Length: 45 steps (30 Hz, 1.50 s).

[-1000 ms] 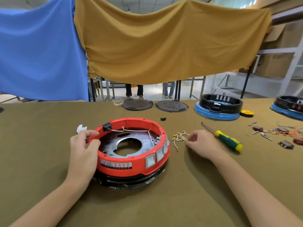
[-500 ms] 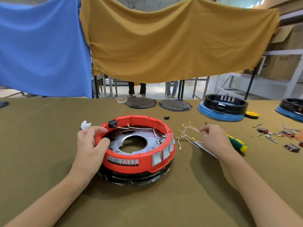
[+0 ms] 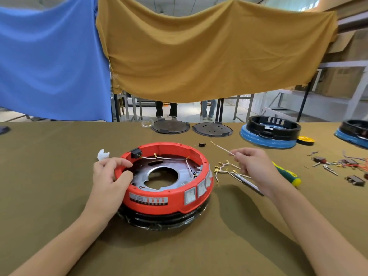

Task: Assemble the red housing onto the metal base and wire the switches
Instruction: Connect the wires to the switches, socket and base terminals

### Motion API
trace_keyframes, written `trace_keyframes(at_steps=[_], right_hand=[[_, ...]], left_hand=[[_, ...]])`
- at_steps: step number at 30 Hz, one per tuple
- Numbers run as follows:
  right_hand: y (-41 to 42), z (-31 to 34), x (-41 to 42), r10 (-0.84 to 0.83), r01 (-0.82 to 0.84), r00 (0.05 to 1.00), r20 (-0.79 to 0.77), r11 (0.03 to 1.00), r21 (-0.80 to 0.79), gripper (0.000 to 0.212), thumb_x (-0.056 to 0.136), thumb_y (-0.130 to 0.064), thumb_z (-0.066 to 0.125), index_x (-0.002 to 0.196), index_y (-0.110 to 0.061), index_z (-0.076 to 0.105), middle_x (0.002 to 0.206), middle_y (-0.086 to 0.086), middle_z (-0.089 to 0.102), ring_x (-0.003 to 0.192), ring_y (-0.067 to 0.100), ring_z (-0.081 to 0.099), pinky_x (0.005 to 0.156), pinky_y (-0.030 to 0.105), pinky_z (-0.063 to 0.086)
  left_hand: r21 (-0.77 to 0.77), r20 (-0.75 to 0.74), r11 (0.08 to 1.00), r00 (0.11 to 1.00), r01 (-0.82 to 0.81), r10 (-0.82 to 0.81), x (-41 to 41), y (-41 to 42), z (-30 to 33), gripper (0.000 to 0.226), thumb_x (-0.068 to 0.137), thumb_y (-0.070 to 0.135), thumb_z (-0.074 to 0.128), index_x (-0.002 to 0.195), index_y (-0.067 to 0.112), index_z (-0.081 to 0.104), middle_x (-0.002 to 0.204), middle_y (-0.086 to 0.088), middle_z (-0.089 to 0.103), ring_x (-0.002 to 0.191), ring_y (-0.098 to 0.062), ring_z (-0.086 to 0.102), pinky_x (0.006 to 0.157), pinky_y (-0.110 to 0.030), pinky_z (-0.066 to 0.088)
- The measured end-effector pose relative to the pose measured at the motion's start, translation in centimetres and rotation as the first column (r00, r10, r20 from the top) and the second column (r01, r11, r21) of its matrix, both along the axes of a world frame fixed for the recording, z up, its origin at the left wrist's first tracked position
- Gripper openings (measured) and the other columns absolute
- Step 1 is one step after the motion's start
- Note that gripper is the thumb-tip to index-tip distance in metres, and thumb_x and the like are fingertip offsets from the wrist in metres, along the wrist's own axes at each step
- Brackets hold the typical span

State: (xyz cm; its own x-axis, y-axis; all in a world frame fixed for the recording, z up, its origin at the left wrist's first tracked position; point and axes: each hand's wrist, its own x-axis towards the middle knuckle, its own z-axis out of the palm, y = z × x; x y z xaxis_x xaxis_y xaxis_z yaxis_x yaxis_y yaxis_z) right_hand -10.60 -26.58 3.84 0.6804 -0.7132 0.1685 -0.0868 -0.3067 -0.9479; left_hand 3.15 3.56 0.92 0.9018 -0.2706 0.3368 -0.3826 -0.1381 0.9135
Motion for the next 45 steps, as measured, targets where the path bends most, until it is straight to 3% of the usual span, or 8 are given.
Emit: trace_keyframes(at_steps=[3,5,12,17,20,24,33,45], right_hand=[[1.3,0.1,0.3,0.138,-0.147,0.985,0.103,0.986,0.083,0.024,0.100,-0.010,0.052,0.095,-0.017,0.075,0.063,-0.006,0.055,0.059,0.012,0.042,0.058,0.028,0.041],[2.2,0.4,0.4,0.213,-0.234,0.965,0.156,0.962,0.138,0.025,0.099,-0.011,0.055,0.093,-0.018,0.078,0.068,-0.006,0.060,0.058,0.010,0.045,0.056,0.024,0.044],[6.2,4.2,2.7,0.385,-0.355,0.911,0.150,0.915,-0.192,0.013,0.091,-0.017,0.070,0.096,-0.028,0.075,0.077,-0.006,0.071,0.068,0.004,0.062,0.066,0.017,0.053],[8.5,4.0,4.4,0.422,-0.388,0.856,0.298,0.906,-0.169,0.014,0.088,-0.009,0.072,0.101,-0.015,0.074,0.083,-0.003,0.072,0.071,0.007,0.063,0.068,0.018,0.052],[8.2,3.3,4.9,0.387,-0.366,0.860,0.333,0.922,-0.126,0.015,0.086,-0.007,0.073,0.101,-0.013,0.074,0.083,0.000,0.073,0.072,0.011,0.063,0.069,0.023,0.054],[8.1,2.8,4.9,0.425,-0.391,0.853,0.304,0.905,-0.169,0.015,0.086,-0.009,0.074,0.099,-0.015,0.074,0.083,-0.002,0.074,0.074,0.009,0.065,0.067,0.019,0.053],[7.8,2.7,5.0,0.383,-0.350,0.902,0.198,0.919,-0.183,0.008,0.090,-0.015,0.070,0.094,-0.020,0.074,0.075,-0.005,0.072,0.065,0.003,0.062,0.063,0.014,0.052],[7.8,2.7,4.6,0.440,-0.397,0.855,0.276,0.896,-0.197,0.016,0.087,-0.007,0.073,0.098,-0.019,0.074,0.089,-0.004,0.074,0.084,0.008,0.068,0.075,0.018,0.054]], left_hand=[[0.010,0.028,0.998,0.998,0.058,-0.058,-0.2,-0.1,0.1,0.025,0.069,0.031,0.052,0.089,0.036,0.067,0.113,0.017,0.040,0.116,0.002,0.045,0.102,-0.027,0.042],[0.004,0.028,0.994,0.994,0.107,-0.107,-0.1,-0.3,0.2,0.025,0.068,0.027,0.054,0.087,0.034,0.069,0.118,0.011,0.044,0.102,0.016,0.047,0.084,-0.010,0.042],[-0.027,-0.038,0.975,0.975,0.218,-0.219,2.1,0.8,1.2,0.046,0.088,-0.010,0.056,0.086,0.031,0.076,0.109,0.012,0.072,0.105,-0.006,0.065,0.071,-0.016,0.052],[0.200,0.173,0.962,0.959,0.188,-0.223,2.5,0.3,4.4,0.015,0.088,0.034,0.074,0.102,0.038,0.069,0.113,0.018,0.067,0.115,-0.002,0.059,0.095,-0.027,0.044],[0.266,0.211,0.921,0.915,0.285,-0.344,2.5,-1.8,7.1,0.043,0.076,0.053,0.079,0.115,0.041,0.064,0.099,0.022,0.069,0.096,0.002,0.065,0.085,-0.021,0.046],[0.125,0.330,0.950,0.891,0.285,-0.311,1.7,-3.6,6.2,0.008,0.090,0.024,0.073,0.099,0.025,0.074,0.083,0.009,0.075,0.081,-0.012,0.071,0.073,-0.023,0.055],[-0.083,0.260,0.884,0.866,0.461,-0.427,1.9,-2.7,5.1,0.015,0.095,0.008,0.065,0.109,0.013,0.069,0.097,-0.001,0.079,0.092,-0.013,0.074,0.076,-0.014,0.052],[-0.150,0.264,0.917,0.908,0.371,-0.324,1.6,-2.5,5.0,0.020,0.084,0.027,0.072,0.100,0.017,0.076,0.080,-0.004,0.074,0.070,-0.007,0.066,0.064,-0.016,0.052]])
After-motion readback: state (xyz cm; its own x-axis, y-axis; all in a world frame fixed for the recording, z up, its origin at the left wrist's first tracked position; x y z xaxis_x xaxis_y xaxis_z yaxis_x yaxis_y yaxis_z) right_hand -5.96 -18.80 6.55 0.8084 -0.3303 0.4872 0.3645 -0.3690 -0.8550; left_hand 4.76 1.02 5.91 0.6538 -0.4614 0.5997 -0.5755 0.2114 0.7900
